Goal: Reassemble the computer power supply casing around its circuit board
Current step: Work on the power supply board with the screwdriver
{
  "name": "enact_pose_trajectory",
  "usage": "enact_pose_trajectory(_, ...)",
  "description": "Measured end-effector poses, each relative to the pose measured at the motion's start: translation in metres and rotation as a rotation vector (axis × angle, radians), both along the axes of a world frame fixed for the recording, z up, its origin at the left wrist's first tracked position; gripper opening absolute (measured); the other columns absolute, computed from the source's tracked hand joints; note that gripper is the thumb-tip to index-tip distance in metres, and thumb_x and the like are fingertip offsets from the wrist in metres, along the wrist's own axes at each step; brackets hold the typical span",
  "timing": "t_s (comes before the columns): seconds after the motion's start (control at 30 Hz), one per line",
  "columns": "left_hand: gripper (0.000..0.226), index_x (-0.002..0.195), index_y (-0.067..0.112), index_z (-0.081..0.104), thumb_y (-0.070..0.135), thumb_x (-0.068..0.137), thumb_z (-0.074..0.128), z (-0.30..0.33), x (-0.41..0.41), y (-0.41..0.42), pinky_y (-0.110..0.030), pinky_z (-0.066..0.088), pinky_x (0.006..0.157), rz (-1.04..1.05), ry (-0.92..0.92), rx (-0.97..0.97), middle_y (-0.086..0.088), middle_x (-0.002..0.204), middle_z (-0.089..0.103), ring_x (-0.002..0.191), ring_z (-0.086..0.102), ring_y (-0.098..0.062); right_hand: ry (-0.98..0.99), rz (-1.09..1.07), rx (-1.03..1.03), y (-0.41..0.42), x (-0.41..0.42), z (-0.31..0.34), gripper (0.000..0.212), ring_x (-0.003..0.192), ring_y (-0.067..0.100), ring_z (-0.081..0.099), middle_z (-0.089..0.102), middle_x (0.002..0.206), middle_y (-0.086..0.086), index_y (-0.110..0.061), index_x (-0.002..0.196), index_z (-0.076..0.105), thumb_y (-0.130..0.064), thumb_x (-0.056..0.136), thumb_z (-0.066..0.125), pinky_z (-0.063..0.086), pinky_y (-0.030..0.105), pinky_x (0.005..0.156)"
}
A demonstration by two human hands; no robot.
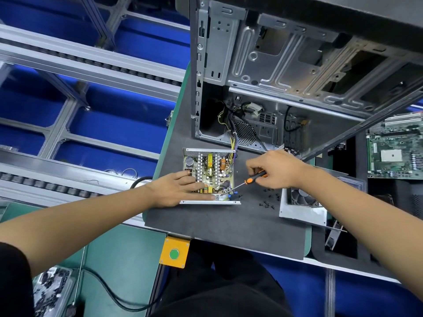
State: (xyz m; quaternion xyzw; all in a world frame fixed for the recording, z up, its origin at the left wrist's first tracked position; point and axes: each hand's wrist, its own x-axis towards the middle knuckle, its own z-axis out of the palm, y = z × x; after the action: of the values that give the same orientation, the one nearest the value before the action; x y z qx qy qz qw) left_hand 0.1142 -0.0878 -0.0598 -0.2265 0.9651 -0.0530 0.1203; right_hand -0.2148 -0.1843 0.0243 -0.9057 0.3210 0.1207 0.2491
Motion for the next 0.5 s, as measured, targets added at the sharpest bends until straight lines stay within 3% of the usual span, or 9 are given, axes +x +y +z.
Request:
enact_pose_trajectory(0.13,0.09,0.159,0.034,0.017,-0.001,0.077,0.028,-0.004,0.0,0.001,-0.034,0.034,0.103,0.001,0.03,-0.03,0.0,0.128,0.062,0.103,0.057,-0.025,0.004,0.006,-0.003,0.001,0.0,0.002,0.01,0.066,0.013,0.056,0.058,0.068,-0.015,-0.033,0.083,0.05,-0.037,0.074,0.05,0.027,0.023,0.054)
enact_pose_trajectory(0.33,0.077,0.146,0.034,0.052,-0.008,0.083,0.034,-0.007,0.006,0.001,-0.034,0.033,0.106,-0.027,0.125,-0.108,-0.002,0.125,0.063,0.114,0.049,-0.024,0.01,-0.009,-0.016,0.003,0.001,0.003,0.014,0.063,0.006,0.049,0.05,0.064,-0.021,-0.034,0.082,0.048,-0.027,0.077,0.06,0.024,0.022,0.052)
enact_pose_trajectory(0.5,0.067,0.147,0.035,0.045,-0.006,0.097,0.031,-0.01,0.015,0.003,-0.031,0.035,0.108,-0.029,0.147,-0.097,0.0,0.128,0.065,0.117,0.057,-0.022,0.023,-0.019,-0.005,0.005,0.0,0.002,0.013,0.062,-0.006,0.046,0.049,0.063,-0.022,-0.032,0.082,0.05,-0.027,0.077,0.06,0.026,0.023,0.053)
